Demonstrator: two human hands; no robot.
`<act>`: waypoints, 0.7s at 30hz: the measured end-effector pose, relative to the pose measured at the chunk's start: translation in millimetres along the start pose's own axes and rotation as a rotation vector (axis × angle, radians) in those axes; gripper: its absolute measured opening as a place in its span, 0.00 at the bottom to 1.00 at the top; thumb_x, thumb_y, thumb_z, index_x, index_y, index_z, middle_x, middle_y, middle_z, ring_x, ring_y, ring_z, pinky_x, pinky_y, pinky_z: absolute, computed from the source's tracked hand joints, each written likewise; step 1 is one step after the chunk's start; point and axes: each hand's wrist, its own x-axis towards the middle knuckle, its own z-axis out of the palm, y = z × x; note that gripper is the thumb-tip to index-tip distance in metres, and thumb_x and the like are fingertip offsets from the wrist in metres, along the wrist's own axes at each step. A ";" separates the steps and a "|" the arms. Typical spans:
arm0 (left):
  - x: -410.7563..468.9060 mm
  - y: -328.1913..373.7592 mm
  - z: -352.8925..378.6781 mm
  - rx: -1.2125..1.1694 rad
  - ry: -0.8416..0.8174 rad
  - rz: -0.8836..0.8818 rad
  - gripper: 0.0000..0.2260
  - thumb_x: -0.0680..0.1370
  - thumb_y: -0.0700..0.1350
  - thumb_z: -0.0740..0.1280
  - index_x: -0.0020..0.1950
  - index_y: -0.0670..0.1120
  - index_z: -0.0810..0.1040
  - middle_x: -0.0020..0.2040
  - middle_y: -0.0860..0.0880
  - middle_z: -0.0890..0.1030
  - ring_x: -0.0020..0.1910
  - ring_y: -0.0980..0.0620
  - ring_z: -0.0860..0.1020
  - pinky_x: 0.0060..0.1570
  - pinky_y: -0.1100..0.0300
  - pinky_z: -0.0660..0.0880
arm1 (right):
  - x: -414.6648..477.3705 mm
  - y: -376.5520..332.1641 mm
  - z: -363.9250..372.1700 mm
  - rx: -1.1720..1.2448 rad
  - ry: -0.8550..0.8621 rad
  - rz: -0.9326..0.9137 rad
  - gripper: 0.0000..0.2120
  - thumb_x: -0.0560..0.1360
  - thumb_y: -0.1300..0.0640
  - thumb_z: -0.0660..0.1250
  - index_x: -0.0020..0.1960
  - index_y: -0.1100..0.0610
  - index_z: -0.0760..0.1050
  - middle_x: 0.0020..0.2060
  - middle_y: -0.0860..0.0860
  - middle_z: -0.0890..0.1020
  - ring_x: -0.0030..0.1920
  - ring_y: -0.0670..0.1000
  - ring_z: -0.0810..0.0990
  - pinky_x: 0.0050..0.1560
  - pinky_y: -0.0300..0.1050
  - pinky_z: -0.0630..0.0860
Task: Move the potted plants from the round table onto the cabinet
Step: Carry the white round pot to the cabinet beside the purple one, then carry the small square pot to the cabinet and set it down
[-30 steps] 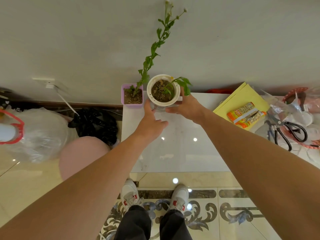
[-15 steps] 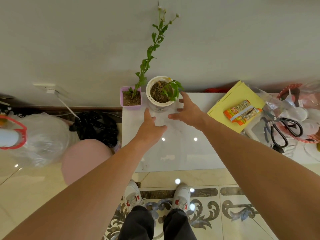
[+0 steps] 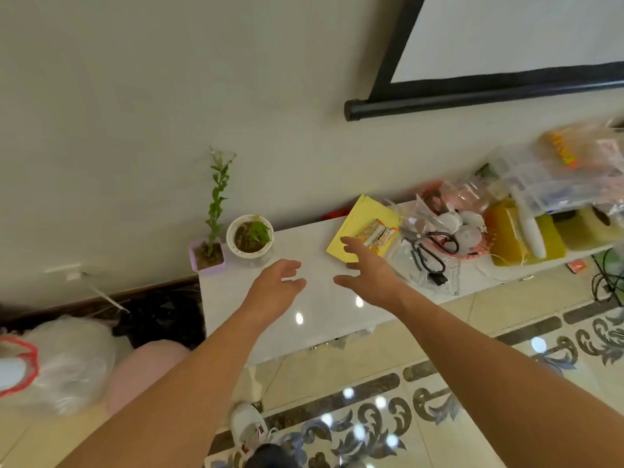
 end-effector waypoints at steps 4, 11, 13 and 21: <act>-49.3 70.0 18.7 0.029 0.001 0.120 0.14 0.80 0.44 0.68 0.65 0.51 0.77 0.63 0.49 0.79 0.60 0.50 0.78 0.63 0.48 0.76 | -54.9 -21.7 -53.4 0.015 0.051 -0.069 0.33 0.75 0.57 0.73 0.76 0.47 0.63 0.71 0.51 0.72 0.64 0.51 0.76 0.58 0.44 0.74; -151.3 196.0 74.7 0.090 0.007 0.340 0.13 0.80 0.41 0.67 0.65 0.47 0.77 0.59 0.46 0.82 0.58 0.48 0.80 0.62 0.45 0.76 | -182.8 -47.5 -179.8 -0.022 0.202 -0.166 0.27 0.76 0.57 0.72 0.73 0.52 0.68 0.66 0.52 0.76 0.62 0.52 0.78 0.62 0.49 0.76; -170.7 225.2 86.8 0.092 -0.007 0.388 0.13 0.80 0.40 0.68 0.65 0.47 0.78 0.59 0.45 0.82 0.57 0.45 0.81 0.61 0.44 0.77 | -209.2 -48.1 -206.3 -0.039 0.246 -0.170 0.26 0.76 0.56 0.72 0.71 0.53 0.70 0.64 0.52 0.77 0.60 0.52 0.79 0.62 0.49 0.77; -275.4 343.1 202.4 0.189 -0.232 0.626 0.10 0.79 0.40 0.69 0.53 0.55 0.80 0.53 0.50 0.85 0.48 0.51 0.84 0.47 0.54 0.82 | -383.1 -7.5 -342.3 -0.071 0.507 -0.069 0.21 0.77 0.53 0.71 0.69 0.51 0.73 0.62 0.50 0.79 0.59 0.48 0.78 0.60 0.45 0.76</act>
